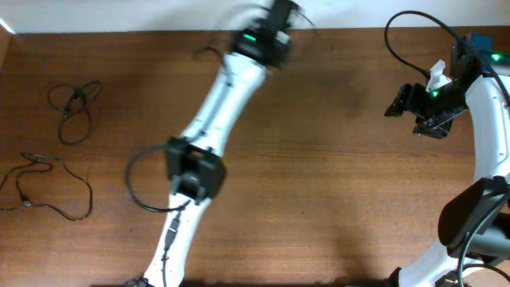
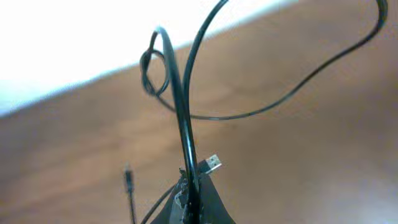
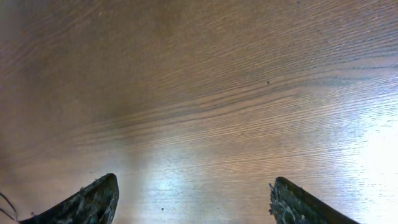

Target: Untangle cables

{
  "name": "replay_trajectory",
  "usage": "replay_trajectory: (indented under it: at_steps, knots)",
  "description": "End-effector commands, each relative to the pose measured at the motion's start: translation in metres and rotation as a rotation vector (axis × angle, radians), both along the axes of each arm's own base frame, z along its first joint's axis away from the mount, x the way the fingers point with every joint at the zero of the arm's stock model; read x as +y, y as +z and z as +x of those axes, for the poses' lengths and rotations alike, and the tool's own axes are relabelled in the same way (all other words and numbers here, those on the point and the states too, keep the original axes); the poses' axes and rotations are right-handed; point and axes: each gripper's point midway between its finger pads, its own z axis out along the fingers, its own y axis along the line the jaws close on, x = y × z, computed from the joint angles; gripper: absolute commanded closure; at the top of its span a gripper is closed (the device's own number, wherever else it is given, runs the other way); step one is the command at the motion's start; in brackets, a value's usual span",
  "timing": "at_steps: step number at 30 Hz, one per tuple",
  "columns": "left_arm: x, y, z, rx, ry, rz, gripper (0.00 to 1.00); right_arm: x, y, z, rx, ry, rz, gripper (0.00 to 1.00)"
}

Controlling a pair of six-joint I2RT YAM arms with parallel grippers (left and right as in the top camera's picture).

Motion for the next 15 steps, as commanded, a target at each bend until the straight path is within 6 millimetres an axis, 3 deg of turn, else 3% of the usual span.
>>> replay_trajectory:
  at_steps: [1,2,3,5,6,10,15]
  knots:
    - [0.132,0.027,0.044,-0.081,0.227,-0.007,1.00,0.009,0.002,-0.001,-0.007,0.032,0.007,0.21]
    - [0.175,0.031,0.054,-0.106,0.297,-0.012,1.00,0.011,0.002,-0.001,-0.007,0.036,0.007,0.21]
    - [0.199,0.035,0.059,-0.124,0.336,-0.017,1.00,0.012,0.002,-0.001,-0.007,0.038,0.007,0.21]
    - [0.273,0.039,0.068,-0.166,0.483,-0.090,0.97,0.014,0.002,-0.001,-0.007,0.046,0.007,0.21]
    - [0.293,0.038,0.070,-0.173,0.508,-0.135,0.96,0.016,0.002,-0.001,-0.007,0.049,0.008,0.21]
    - [0.346,0.025,0.090,-0.254,0.547,-0.185,0.98,0.023,0.001,-0.001,-0.004,0.069,0.008,0.21]
    - [0.401,-0.027,0.089,-0.218,0.657,-0.189,1.00,0.039,0.001,-0.006,0.019,0.108,0.012,0.21]
